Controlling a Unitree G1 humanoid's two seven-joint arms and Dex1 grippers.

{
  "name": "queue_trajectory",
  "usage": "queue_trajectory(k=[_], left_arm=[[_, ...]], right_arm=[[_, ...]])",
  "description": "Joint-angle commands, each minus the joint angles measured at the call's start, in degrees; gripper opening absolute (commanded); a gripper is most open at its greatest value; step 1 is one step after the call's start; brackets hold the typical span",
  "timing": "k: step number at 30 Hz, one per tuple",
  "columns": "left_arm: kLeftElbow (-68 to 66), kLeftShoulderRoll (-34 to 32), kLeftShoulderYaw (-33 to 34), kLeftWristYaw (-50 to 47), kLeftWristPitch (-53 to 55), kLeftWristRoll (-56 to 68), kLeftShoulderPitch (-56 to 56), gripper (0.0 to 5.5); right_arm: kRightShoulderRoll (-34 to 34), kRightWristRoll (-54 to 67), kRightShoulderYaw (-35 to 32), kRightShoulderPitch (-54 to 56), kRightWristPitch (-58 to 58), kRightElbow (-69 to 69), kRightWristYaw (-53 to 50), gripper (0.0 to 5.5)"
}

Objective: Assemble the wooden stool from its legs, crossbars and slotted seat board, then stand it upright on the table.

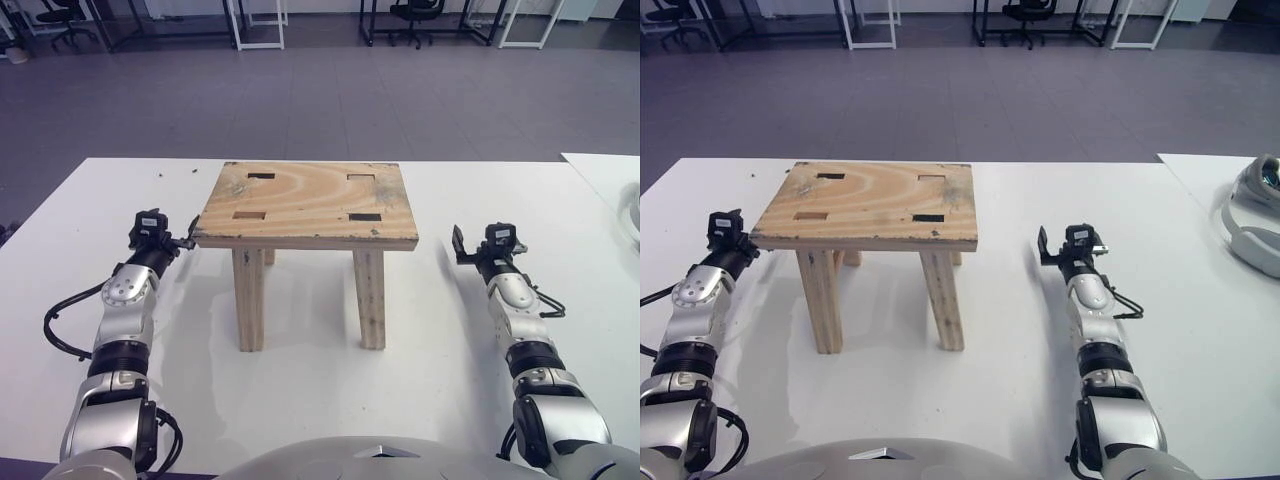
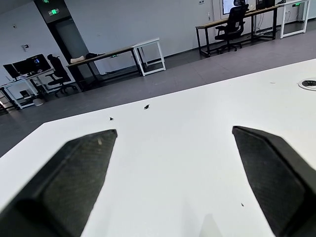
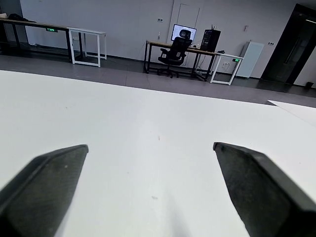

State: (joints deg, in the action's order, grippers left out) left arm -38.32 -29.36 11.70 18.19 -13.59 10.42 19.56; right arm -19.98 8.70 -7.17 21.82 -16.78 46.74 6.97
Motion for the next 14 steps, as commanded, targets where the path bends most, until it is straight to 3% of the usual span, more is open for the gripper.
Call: queue_trajectory(k=[1, 14], left_arm=[[0.7, 0.4, 0.9, -1.6, -0.1, -1.2, -0.7, 4.30], [3.3, -3.0, 6.8, -2.4, 0.2, -0.5, -6.7, 4.30]], right_arm=[[-0.8, -0.7, -1.3, 3.9, -1.0, 2.6, 0.9, 4.74], [3.2, -2.1, -0.7, 7.6, -5.3, 5.3, 4.8, 4.74]])
